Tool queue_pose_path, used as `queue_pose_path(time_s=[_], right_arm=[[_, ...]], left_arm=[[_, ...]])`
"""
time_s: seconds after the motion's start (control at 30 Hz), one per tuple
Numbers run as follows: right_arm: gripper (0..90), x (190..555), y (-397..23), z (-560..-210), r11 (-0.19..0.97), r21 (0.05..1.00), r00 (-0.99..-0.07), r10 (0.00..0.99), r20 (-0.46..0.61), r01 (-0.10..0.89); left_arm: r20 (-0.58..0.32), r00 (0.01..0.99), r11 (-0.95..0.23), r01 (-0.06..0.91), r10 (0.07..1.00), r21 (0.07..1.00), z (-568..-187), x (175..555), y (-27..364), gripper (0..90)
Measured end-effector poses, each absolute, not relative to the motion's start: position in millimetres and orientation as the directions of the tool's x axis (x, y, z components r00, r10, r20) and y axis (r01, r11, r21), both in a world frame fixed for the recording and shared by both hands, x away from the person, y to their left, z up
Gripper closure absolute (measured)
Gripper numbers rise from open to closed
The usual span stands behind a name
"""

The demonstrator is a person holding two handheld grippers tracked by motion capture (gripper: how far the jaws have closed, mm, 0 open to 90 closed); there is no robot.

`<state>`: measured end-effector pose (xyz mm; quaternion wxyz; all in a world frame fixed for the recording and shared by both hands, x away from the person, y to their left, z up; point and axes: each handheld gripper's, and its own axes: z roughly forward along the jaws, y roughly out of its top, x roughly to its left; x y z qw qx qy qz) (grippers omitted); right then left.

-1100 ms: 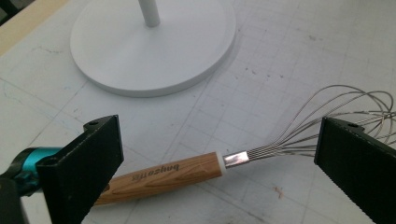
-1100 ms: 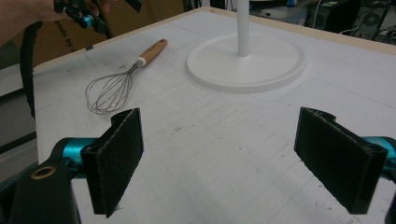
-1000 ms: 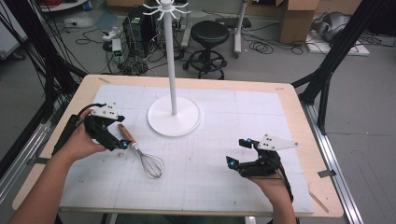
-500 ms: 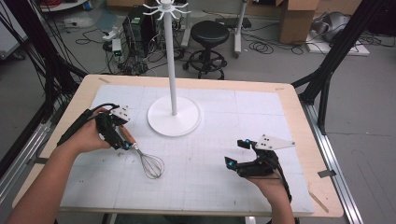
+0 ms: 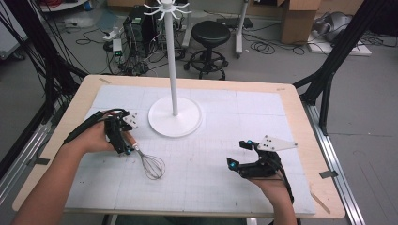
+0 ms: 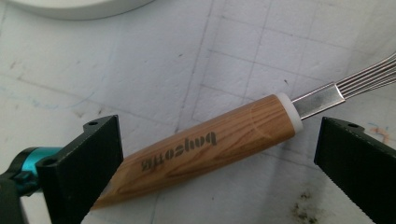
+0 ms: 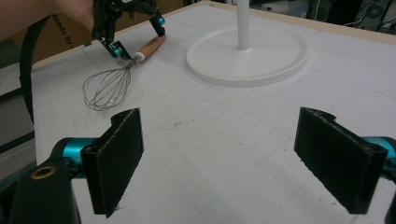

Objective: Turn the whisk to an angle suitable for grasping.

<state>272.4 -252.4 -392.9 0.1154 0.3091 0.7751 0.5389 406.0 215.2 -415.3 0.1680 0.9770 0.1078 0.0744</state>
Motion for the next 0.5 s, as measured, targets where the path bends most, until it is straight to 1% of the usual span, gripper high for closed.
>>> queue_pose_path(time_s=[0.03,0.07,0.17,0.2,0.27,0.3,0.33,0.37,0.4,0.43,0.47,0.5], right_arm=[[14.9,272.4,-252.4,-392.8,0.229,0.907,-0.783,0.603,0.154,0.354],[14.9,272.2,-252.3,-392.6,0.228,0.907,-0.783,0.603,0.154,0.354],[14.9,272.3,-253.1,-392.7,0.226,0.908,-0.781,0.606,0.152,0.352],[14.9,272.1,-253.2,-392.8,0.225,0.907,-0.780,0.607,0.156,0.356],[14.9,272.4,-253.6,-393.3,0.226,0.906,-0.779,0.607,0.156,0.357],[14.9,273.0,-253.1,-393.7,0.228,0.906,-0.779,0.609,0.153,0.357],[14.9,273.0,-253.1,-393.7,0.228,0.906,-0.779,0.609,0.153,0.357],[14.9,273.1,-251.9,-393.9,0.230,0.905,-0.780,0.607,0.154,0.358],[14.9,273.1,-251.9,-393.9,0.230,0.905,-0.780,0.607,0.154,0.358],[14.9,273.0,-251.0,-393.9,0.233,0.905,-0.782,0.605,0.152,0.357],[14.9,273.0,-251.0,-393.9,0.233,0.905,-0.782,0.605,0.152,0.357],[14.9,272.7,-250.7,-393.7,0.233,0.905,-0.782,0.604,0.153,0.357]], left_arm=[[0.109,0.966,-0.920,0.186,0.236,0.344,-415.3,406.0,215.2,1.7],[0.120,0.970,-0.936,0.166,0.211,0.309,-420.3,407.2,213.7,1.7],[0.106,0.972,-0.934,0.168,0.211,0.314,-422.5,408.6,214.1,1.7],[0.108,0.974,-0.939,0.159,0.200,0.305,-421.7,409.8,214.7,1.7],[0.099,0.977,-0.937,0.151,0.191,0.315,-422.3,410.1,215.2,2.5],[0.073,0.980,-0.930,0.150,0.185,0.334,-421.7,409.9,216.5,7.7],[0.073,0.980,-0.930,0.150,0.185,0.334,-421.7,409.9,216.5,10.9],[0.058,0.985,-0.935,0.132,0.160,0.329,-419.8,410.9,217.7,15.2],[0.049,0.985,-0.932,0.141,0.166,0.334,-419.7,410.1,217.9,15.2],[0.031,0.988,-0.931,0.131,0.150,0.341,-419.1,410.3,218.7,23.9],[0.017,0.990,-0.932,0.124,0.138,0.340,-418.1,410.4,219.4,23.9],[0.014,0.990,-0.929,0.127,0.141,0.347,-418.2,409.4,219.6,26.6]])
